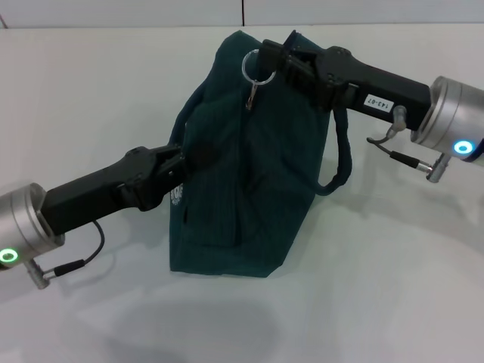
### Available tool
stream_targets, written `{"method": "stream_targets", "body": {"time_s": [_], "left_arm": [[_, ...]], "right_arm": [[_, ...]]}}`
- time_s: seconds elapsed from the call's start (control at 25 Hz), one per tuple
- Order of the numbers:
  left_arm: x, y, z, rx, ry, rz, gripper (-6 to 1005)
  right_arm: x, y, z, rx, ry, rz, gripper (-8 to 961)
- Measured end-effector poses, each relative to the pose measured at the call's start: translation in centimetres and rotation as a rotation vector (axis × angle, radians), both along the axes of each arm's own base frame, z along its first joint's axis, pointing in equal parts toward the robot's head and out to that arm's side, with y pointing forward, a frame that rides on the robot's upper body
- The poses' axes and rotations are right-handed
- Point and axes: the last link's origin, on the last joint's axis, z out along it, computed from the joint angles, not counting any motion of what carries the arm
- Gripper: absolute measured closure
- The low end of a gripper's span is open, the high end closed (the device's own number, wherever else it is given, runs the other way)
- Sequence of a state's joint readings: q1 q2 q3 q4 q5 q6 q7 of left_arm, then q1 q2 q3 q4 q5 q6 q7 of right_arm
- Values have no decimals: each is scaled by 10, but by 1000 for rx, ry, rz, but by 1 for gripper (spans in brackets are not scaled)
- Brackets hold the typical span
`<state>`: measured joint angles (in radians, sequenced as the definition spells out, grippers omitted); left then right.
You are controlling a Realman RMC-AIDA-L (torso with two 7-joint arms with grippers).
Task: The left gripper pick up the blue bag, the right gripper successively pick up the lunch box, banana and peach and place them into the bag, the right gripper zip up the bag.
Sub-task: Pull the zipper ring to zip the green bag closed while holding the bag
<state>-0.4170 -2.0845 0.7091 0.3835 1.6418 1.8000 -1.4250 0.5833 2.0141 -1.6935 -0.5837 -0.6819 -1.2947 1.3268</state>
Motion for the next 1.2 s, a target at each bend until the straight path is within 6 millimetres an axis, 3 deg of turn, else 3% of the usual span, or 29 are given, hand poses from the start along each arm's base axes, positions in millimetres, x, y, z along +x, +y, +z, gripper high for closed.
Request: {"method": "stream_targets", "body": {"time_s": [0.8, 1.2], "left_arm": [[-8, 8, -6, 23, 38, 75, 920], [-2, 1, -10, -24, 44, 17, 916]], "right_arm": [[-10, -4, 6, 6, 34, 67, 945], [-7, -1, 8, 32, 29, 58, 945]]}}
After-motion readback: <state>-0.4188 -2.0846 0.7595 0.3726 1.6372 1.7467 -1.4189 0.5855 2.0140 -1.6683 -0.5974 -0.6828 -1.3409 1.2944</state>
